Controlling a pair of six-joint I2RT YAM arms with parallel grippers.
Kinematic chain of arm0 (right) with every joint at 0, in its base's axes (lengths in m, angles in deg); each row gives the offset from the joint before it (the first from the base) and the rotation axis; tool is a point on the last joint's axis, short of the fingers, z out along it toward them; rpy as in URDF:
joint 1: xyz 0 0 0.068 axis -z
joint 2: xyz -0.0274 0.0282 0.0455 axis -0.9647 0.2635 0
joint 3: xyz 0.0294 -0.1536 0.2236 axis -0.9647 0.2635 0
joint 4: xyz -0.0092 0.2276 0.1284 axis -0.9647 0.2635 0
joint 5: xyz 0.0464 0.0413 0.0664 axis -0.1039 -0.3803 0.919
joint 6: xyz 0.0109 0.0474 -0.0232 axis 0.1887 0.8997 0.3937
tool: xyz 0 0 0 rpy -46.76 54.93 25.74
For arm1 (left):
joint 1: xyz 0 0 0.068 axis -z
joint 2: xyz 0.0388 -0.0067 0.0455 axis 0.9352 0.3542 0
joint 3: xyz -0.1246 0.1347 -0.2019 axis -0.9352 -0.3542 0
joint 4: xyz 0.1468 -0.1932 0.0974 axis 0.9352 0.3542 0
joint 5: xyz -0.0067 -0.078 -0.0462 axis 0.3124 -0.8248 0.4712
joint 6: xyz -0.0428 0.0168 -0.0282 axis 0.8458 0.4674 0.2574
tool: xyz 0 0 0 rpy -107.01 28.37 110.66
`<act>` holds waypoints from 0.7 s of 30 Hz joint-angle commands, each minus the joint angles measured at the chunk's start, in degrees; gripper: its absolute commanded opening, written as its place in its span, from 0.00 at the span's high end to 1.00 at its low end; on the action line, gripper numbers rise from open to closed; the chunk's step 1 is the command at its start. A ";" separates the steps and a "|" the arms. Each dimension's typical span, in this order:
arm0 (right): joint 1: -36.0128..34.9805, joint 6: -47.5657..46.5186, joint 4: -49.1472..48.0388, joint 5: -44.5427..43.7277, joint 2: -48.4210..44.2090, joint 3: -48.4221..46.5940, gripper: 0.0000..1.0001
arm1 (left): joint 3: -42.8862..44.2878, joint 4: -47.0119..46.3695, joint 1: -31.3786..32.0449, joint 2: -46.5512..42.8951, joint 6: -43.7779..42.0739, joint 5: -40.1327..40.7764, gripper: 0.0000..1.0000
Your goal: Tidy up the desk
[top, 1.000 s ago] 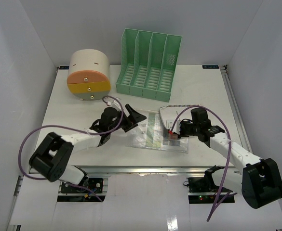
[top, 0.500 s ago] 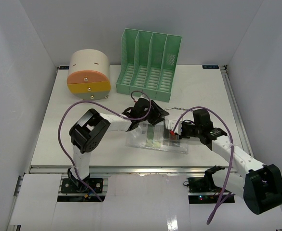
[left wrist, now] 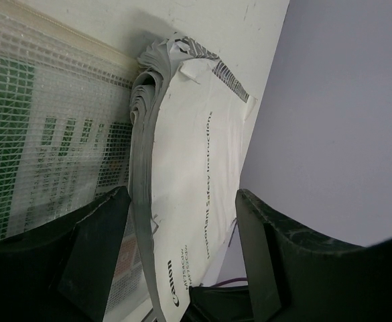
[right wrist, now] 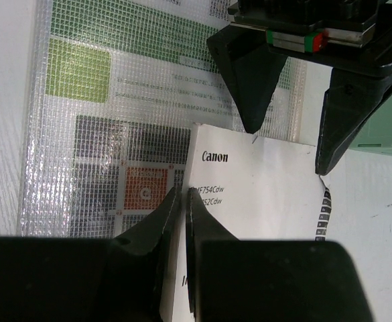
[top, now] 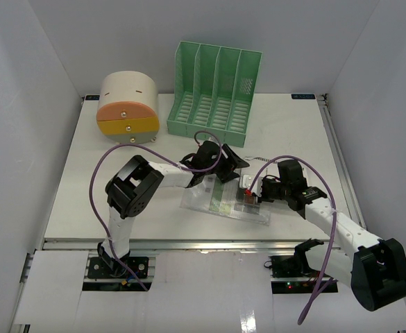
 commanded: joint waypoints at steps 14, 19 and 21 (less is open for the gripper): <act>-0.37 1.94 -6.11 0.29 0.09 -1.27 0.92 | 2.30 15.53 1.38 -7.22 -9.34 2.99 0.22; -0.37 1.94 -6.11 0.33 -0.03 -1.02 0.92 | 3.80 20.72 1.41 -8.46 -12.40 8.09 0.17; -0.37 1.94 -6.17 0.38 -0.03 -0.91 0.92 | 3.71 20.35 1.41 -8.55 -12.43 7.62 0.17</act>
